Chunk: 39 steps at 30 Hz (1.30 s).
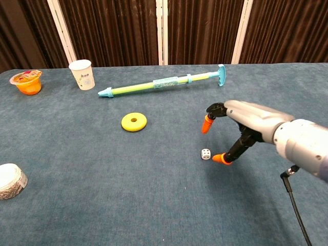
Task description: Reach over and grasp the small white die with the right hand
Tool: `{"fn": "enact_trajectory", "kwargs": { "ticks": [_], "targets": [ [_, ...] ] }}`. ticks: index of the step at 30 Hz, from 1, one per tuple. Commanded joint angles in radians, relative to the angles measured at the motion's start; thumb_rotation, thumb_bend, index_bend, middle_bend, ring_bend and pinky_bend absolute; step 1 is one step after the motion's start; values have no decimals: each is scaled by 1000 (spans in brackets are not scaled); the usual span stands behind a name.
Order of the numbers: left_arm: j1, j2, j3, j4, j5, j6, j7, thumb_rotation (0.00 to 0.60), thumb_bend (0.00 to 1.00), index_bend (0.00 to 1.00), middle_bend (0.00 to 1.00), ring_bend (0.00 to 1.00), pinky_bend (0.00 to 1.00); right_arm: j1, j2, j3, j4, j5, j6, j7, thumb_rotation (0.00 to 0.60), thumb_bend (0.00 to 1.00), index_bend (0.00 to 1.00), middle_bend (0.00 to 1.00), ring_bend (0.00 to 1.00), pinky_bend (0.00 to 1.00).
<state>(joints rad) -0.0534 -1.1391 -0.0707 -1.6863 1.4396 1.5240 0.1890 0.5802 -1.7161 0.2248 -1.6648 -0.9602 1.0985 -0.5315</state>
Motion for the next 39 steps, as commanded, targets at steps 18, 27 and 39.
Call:
{"fn": "enact_trajectory", "kwargs": {
  "ticks": [18, 27, 39],
  "targets": [
    [-5, -1, -5, 6, -21, -11, 3, 600, 30, 0, 0, 0, 0, 30, -114, 0, 198, 19, -19, 85, 600, 236, 446, 122, 0, 0],
    [-5, 1, -4, 5, -20, -8, 0, 600, 31, 0, 0, 0, 0, 38, -134, 10, 238, 43, -38, 100, 600, 244, 453, 131, 0, 0],
    [-5, 4, -6, 6, -24, -10, -12, 600, 31, 0, 0, 0, 0, 43, -153, 11, 275, 55, -45, 110, 600, 348, 575, 211, 0, 0]
  ]
}}
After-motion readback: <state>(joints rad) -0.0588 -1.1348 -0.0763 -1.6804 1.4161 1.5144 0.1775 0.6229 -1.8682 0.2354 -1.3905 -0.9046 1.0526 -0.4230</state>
